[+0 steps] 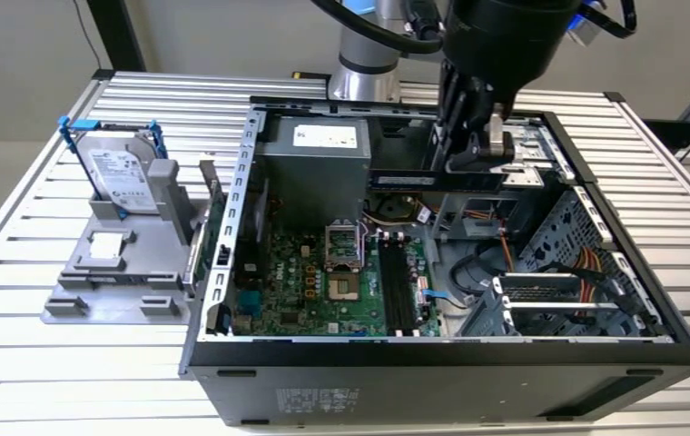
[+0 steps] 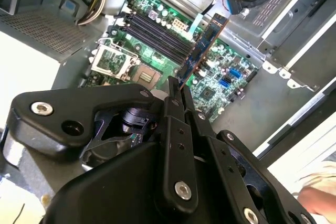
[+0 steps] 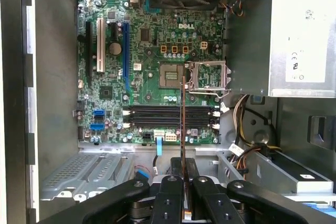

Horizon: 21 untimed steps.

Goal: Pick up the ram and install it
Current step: 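Pick up the ram and move it above insertion slot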

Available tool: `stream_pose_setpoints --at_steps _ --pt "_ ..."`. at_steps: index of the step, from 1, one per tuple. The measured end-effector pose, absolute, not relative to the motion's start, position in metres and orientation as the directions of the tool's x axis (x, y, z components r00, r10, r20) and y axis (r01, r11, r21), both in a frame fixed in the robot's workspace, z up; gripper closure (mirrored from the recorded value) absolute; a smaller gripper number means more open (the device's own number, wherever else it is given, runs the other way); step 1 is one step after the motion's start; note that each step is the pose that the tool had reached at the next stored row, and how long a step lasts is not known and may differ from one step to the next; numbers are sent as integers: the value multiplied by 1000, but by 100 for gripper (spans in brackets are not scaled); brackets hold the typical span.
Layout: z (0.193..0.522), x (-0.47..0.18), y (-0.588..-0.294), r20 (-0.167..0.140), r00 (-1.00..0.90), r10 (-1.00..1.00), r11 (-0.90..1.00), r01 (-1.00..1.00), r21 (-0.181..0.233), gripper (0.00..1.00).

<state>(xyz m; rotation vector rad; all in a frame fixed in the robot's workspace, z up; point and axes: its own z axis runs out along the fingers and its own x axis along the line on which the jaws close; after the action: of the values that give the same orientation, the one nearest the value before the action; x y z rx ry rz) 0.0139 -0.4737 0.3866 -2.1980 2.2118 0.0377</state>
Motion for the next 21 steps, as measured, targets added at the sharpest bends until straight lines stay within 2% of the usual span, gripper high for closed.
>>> stream_pose_setpoints --at_steps 21 --pt "387 18 -474 -32 -8 -999 8 -1000 1 100"
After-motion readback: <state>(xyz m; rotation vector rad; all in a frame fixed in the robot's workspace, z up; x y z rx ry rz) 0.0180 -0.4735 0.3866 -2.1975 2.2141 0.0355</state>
